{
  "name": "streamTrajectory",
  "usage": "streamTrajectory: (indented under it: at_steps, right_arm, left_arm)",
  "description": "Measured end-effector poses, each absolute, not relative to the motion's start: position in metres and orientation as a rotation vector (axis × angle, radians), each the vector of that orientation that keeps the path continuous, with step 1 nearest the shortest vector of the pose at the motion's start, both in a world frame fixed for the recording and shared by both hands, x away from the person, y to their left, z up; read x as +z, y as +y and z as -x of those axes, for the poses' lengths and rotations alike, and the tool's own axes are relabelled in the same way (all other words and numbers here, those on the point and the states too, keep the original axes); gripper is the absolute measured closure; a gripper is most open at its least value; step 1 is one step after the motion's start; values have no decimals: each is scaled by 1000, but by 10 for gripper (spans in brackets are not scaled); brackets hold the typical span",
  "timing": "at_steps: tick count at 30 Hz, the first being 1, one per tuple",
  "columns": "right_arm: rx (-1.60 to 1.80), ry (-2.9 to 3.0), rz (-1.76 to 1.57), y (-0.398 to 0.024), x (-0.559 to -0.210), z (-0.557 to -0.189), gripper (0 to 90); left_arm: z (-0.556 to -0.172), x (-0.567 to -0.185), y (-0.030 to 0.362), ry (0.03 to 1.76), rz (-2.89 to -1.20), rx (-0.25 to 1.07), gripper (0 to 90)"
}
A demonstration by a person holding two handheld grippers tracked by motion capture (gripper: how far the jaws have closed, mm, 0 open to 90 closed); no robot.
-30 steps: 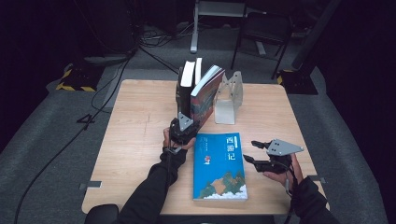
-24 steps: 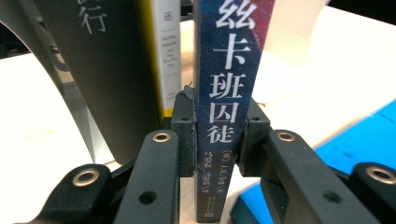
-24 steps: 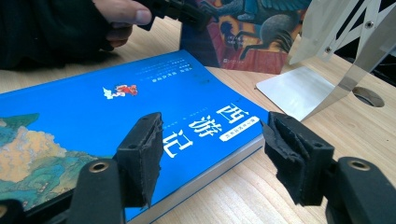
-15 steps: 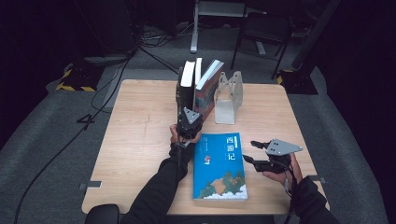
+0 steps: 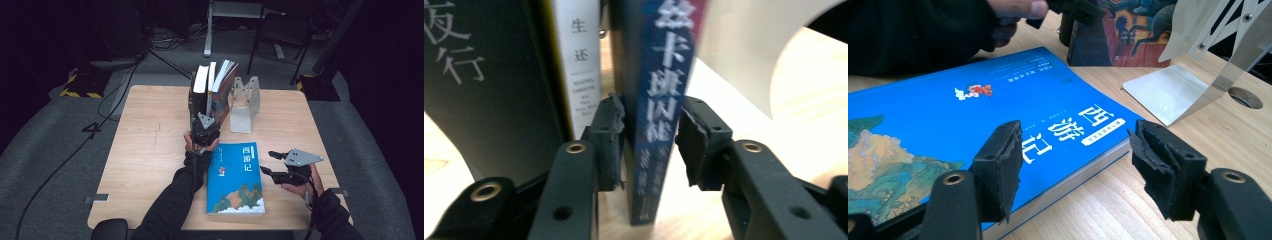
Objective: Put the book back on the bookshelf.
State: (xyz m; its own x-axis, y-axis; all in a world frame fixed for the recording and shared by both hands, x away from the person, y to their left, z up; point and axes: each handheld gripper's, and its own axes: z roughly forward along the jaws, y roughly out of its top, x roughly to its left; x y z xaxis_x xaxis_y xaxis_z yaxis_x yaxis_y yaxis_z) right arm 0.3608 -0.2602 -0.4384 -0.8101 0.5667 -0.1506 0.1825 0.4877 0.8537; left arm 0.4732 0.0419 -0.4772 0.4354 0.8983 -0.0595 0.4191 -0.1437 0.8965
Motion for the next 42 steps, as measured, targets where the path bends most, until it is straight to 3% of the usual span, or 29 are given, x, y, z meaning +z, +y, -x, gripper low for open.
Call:
streamTrajectory:
  at_steps: [5,14,18,29,42]
  right_arm:
    - [1262,2321,-620,-261,-438,-361,368]
    - [1257,2327,-626,-259,-439,-361,367]
    - [1261,2330,-625,-259,-439,-360,367]
    - [1257,2328,-625,-259,-439,-360,369]
    - [1259,2327,-627,-261,-440,-361,373]
  left_arm:
    - [-460,-478,47,1082,-1784,635,581]
    - [-457,-484,47,1076,-1806,642,733]
    - [-465,-482,42,1095,-1810,634,697]
    - [-489,-477,37,1135,-1825,656,703]
    - [-478,-470,39,1077,-1812,650,654]
